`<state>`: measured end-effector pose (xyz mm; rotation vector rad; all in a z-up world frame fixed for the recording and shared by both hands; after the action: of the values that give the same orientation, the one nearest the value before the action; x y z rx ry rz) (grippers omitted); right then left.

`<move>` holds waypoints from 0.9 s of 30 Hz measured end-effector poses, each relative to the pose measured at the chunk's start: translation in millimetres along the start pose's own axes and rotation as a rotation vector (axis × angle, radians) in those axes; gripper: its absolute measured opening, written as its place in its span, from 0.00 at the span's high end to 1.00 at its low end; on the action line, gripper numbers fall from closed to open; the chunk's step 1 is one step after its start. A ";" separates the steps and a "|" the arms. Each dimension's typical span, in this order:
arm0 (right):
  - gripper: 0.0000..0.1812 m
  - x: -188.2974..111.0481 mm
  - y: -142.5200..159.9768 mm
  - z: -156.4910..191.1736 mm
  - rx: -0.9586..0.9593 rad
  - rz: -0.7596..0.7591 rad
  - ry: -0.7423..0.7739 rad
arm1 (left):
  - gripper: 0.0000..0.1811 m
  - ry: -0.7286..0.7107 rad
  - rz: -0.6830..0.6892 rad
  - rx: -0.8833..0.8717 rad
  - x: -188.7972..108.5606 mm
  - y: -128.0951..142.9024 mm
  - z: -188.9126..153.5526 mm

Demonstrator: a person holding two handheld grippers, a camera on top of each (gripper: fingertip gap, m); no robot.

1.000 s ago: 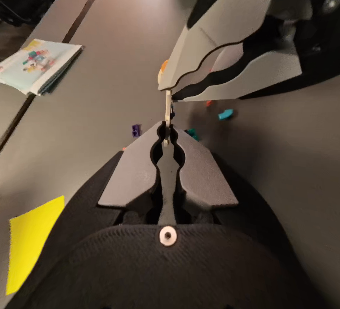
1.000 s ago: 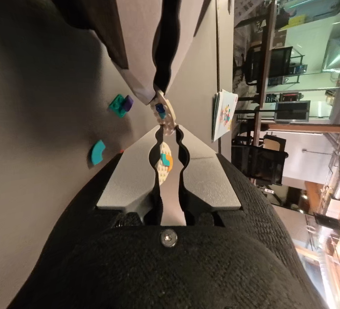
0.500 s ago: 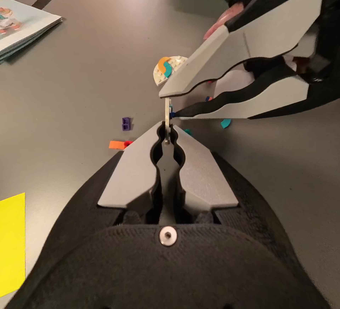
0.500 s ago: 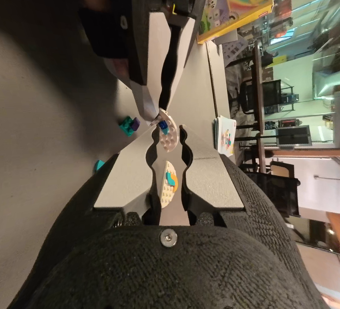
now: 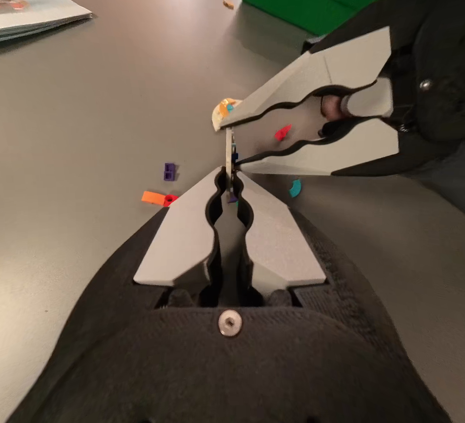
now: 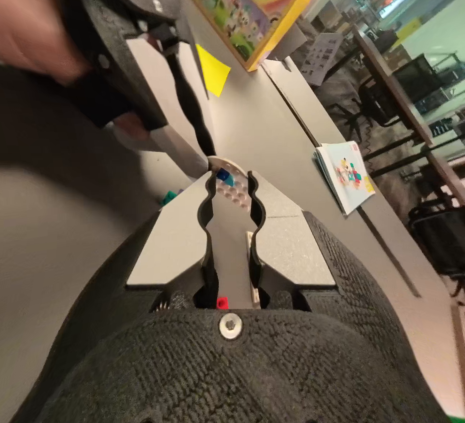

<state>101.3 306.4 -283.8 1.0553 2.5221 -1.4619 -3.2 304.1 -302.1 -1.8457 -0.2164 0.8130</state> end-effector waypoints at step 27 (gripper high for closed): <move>0.83 27.3 3.8 11.9 0.519 0.215 0.179 | 0.99 -0.417 0.179 0.174 0.5 7.6 -2.5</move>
<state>79.1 312.9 -302.9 1.5289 2.0782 -2.0891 -3.0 299.3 -308.5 -1.5326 -0.2365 1.2994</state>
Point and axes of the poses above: each gripper's, where its closed fingertips meet, x out along the fingers, y out of its underside, z = x × y across the jaws, the point moved 8 cm from there along -x, back along the fingers, and after that the axes turned 4 degrees about -z, right-handed, at the moved point
